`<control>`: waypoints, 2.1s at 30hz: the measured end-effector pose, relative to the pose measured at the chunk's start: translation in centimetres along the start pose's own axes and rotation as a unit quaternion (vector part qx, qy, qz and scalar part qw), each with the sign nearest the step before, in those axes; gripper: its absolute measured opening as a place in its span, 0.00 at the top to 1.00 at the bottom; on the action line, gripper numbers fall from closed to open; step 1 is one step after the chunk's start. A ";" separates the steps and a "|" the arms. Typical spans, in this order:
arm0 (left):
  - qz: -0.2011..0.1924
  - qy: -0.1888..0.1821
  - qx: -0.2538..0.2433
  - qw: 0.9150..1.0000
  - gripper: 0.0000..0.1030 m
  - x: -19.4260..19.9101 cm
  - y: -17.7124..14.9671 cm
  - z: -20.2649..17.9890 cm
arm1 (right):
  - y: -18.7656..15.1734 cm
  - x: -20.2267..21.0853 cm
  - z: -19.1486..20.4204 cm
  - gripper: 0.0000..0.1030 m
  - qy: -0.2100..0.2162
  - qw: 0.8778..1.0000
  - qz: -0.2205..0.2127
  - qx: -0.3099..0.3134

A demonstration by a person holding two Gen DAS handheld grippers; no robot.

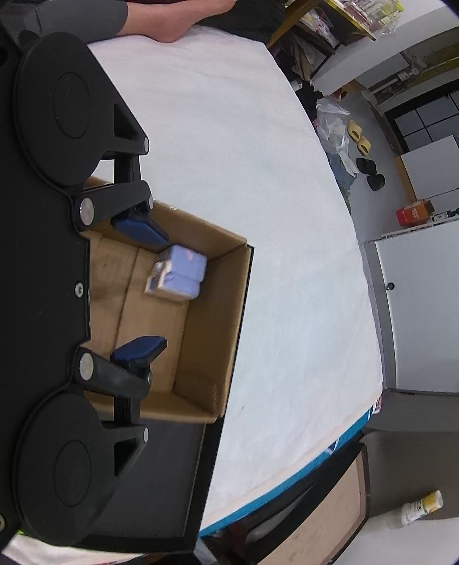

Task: Organize rigid objects
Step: 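Open the right gripper to drop the lavender figure into the box, then move the right gripper back to the pink hooded doll and grasp it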

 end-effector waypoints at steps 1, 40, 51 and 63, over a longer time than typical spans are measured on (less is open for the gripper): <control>0.000 0.001 -0.001 1.000 0.88 0.0 0.0 -0.1 | -0.1 0.4 -0.3 0.42 0.001 1.000 0.002 -0.002; -0.007 -0.016 -0.005 1.000 0.88 0.6 -0.2 0.4 | -14.1 9.3 -14.2 0.22 -0.036 0.984 0.012 -0.175; -0.011 -0.007 -0.016 1.000 0.88 0.9 -0.2 -0.1 | -17.8 6.9 -15.0 0.23 -0.034 0.977 0.045 -0.208; -0.015 -0.009 -0.011 1.000 0.88 1.0 -0.5 0.1 | -20.4 4.2 -16.2 0.25 -0.023 0.964 0.056 -0.257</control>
Point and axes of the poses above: each gripper's, at about its wrist camera, not at the fingertips, and x roughly against the way its jaws point, z to its left, y to its top, the point moved 2 cm from there along -x, roughly the way its jaws point
